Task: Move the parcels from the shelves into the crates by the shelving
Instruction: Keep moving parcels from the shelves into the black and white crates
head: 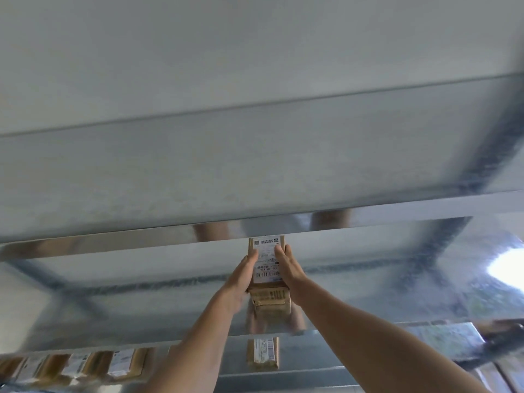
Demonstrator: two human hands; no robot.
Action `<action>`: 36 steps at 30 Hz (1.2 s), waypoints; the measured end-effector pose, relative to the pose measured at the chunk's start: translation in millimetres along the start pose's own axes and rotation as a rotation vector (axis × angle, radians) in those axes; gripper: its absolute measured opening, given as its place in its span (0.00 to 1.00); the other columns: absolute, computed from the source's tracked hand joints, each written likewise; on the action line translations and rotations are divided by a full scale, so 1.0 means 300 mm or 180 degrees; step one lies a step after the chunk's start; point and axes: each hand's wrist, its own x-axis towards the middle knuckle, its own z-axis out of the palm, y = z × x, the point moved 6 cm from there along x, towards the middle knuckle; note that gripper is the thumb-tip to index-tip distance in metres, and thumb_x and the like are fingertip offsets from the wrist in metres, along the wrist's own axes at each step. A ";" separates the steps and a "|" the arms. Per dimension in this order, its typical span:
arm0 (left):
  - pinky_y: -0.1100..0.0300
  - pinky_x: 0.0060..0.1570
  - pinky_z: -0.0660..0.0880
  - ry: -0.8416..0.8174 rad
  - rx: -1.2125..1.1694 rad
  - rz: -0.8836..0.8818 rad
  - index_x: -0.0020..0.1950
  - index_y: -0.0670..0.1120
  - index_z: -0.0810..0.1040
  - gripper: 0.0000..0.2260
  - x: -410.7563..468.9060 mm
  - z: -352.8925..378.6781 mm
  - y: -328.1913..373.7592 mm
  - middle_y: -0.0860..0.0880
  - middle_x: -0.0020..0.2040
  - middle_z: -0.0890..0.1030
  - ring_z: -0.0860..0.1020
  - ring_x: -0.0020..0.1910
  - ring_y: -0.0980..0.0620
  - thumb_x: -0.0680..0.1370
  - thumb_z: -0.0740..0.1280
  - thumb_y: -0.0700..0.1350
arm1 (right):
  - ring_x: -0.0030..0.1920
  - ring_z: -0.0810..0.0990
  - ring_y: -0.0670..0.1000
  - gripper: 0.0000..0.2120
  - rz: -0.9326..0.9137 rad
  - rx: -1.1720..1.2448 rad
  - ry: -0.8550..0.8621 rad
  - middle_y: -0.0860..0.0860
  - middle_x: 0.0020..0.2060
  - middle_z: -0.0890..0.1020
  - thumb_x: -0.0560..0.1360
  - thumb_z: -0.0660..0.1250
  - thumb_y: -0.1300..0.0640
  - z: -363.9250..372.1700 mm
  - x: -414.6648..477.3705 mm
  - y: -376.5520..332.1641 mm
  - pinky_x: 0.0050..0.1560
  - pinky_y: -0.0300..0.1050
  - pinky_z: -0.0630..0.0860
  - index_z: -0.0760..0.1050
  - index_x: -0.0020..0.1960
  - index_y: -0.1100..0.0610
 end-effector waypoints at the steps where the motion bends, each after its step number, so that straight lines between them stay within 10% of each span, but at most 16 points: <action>1: 0.57 0.47 0.76 -0.0072 -0.0026 0.0005 0.65 0.54 0.80 0.21 -0.010 0.005 -0.005 0.49 0.53 0.87 0.84 0.53 0.52 0.86 0.52 0.61 | 0.47 0.82 0.57 0.19 -0.0044 0.0010 0.0047 0.61 0.53 0.79 0.85 0.54 0.41 0.000 -0.014 -0.004 0.44 0.52 0.84 0.63 0.65 0.56; 5: 0.55 0.49 0.77 -0.0297 -0.0069 0.0138 0.65 0.56 0.79 0.19 -0.039 0.032 0.010 0.48 0.55 0.87 0.83 0.56 0.49 0.85 0.53 0.61 | 0.50 0.82 0.62 0.24 -0.0249 -0.0011 0.0220 0.61 0.50 0.78 0.83 0.57 0.40 -0.013 -0.071 -0.040 0.57 0.66 0.80 0.62 0.63 0.61; 17: 0.55 0.50 0.76 -0.1097 0.0489 0.0535 0.66 0.51 0.77 0.15 -0.181 0.333 0.047 0.47 0.57 0.86 0.83 0.55 0.50 0.86 0.59 0.56 | 0.46 0.82 0.54 0.13 -0.0433 0.0473 0.1243 0.63 0.56 0.81 0.85 0.59 0.51 -0.298 -0.413 -0.043 0.42 0.46 0.82 0.65 0.65 0.59; 31: 0.63 0.39 0.77 -0.2225 0.1141 0.0649 0.61 0.51 0.79 0.11 -0.439 0.906 -0.019 0.51 0.51 0.87 0.86 0.43 0.58 0.85 0.60 0.53 | 0.56 0.83 0.60 0.19 -0.0418 0.0627 0.2420 0.61 0.62 0.80 0.83 0.61 0.46 -0.752 -0.894 0.100 0.59 0.61 0.81 0.64 0.69 0.54; 36: 0.53 0.52 0.76 -0.2488 0.1397 0.0585 0.66 0.52 0.79 0.17 -0.515 1.144 -0.092 0.50 0.54 0.87 0.85 0.56 0.49 0.83 0.61 0.58 | 0.47 0.80 0.47 0.15 -0.0461 0.0710 0.2667 0.51 0.51 0.80 0.85 0.59 0.51 -0.927 -1.088 0.170 0.41 0.40 0.76 0.64 0.69 0.55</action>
